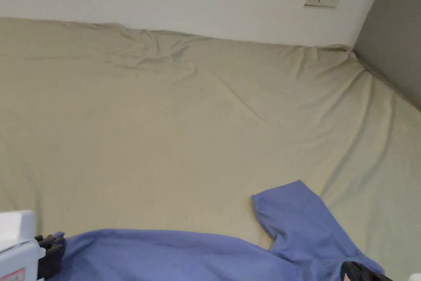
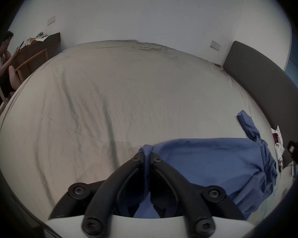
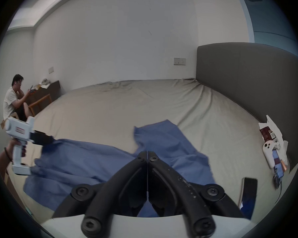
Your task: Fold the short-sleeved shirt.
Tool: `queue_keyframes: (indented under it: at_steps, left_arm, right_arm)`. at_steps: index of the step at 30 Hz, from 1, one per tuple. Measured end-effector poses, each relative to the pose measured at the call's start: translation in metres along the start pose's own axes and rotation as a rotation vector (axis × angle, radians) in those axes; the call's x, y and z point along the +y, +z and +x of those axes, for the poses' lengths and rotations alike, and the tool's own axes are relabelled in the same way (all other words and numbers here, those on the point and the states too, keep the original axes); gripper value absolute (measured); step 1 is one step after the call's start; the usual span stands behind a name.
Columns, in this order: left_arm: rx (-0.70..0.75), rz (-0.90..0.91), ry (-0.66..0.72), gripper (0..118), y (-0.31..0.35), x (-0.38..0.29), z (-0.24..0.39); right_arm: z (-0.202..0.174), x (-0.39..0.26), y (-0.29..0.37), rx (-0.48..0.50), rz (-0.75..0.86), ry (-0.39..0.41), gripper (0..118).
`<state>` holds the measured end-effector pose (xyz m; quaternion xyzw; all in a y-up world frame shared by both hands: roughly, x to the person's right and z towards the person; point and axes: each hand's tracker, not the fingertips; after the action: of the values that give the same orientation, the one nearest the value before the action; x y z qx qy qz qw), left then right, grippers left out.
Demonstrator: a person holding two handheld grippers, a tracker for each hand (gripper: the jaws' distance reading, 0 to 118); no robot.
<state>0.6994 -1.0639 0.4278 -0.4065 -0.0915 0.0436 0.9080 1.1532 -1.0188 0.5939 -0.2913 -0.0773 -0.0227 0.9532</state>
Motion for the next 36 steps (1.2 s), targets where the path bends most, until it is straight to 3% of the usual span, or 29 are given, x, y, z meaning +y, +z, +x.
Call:
queue_keyframes:
  at_steps: [1, 2, 3, 4, 5, 9, 15, 18, 20, 21, 24, 29, 32, 36]
  left_arm:
    - [0.003, 0.0, -0.003, 6, 0.002, 0.001, 0.004]
    - [0.008, -0.005, -0.008, 6, 0.0, 0.0, 0.005]
    - [0.019, -0.014, -0.011, 6, -0.002, -0.001, 0.006]
    - [0.028, -0.028, -0.015, 6, -0.005, -0.002, 0.006]
    - [0.035, -0.043, -0.017, 6, -0.008, -0.003, 0.008]
    - [0.053, -0.079, -0.021, 6, -0.018, -0.008, 0.013]
    - [0.065, -0.094, -0.027, 6, -0.023, -0.011, 0.018]
    - [0.062, -0.104, -0.027, 6, -0.023, -0.009, 0.018]
    - [0.064, -0.106, -0.031, 6, -0.022, -0.008, 0.02]
    - [0.067, -0.107, -0.033, 6, -0.02, -0.008, 0.021]
    - [0.078, -0.103, -0.036, 6, -0.012, -0.006, 0.028]
    - [0.051, -0.045, -0.014, 6, 0.023, 0.01, 0.026]
    - [0.121, 0.022, -0.052, 6, 0.054, 0.027, 0.027]
    - [0.093, 0.148, -0.056, 6, 0.11, 0.053, 0.026]
  right_arm:
    - [0.011, 0.001, -0.012, 0.003, -0.01, -0.011, 82]
    - [0.022, 0.002, -0.026, 0.001, -0.033, -0.022, 100]
    - [0.031, 0.002, -0.04, -0.002, -0.06, -0.035, 108]
    - [0.04, 0.003, -0.056, -0.012, -0.096, -0.048, 108]
    - [0.048, 0.005, -0.069, -0.011, -0.096, -0.054, 118]
    - [0.072, 0.012, -0.118, -0.055, -0.138, -0.074, 95]
    - [0.088, 0.006, -0.17, -0.102, -0.346, -0.089, 93]
    - [0.081, 0.003, -0.175, -0.091, -0.414, -0.061, 63]
    - [0.071, 0.01, -0.164, -0.055, -0.381, 0.002, 14]
    - [0.066, 0.011, -0.163, -0.067, -0.383, 0.045, 9]
    - [0.05, 0.016, -0.154, -0.061, -0.38, 0.138, 9]
    - [0.049, 0.047, -0.113, -0.067, -0.225, 0.019, 9]
    - [0.05, 0.078, -0.073, -0.076, -0.104, 0.0, 9]
    - [0.047, 0.118, -0.016, -0.067, 0.049, -0.024, 9]
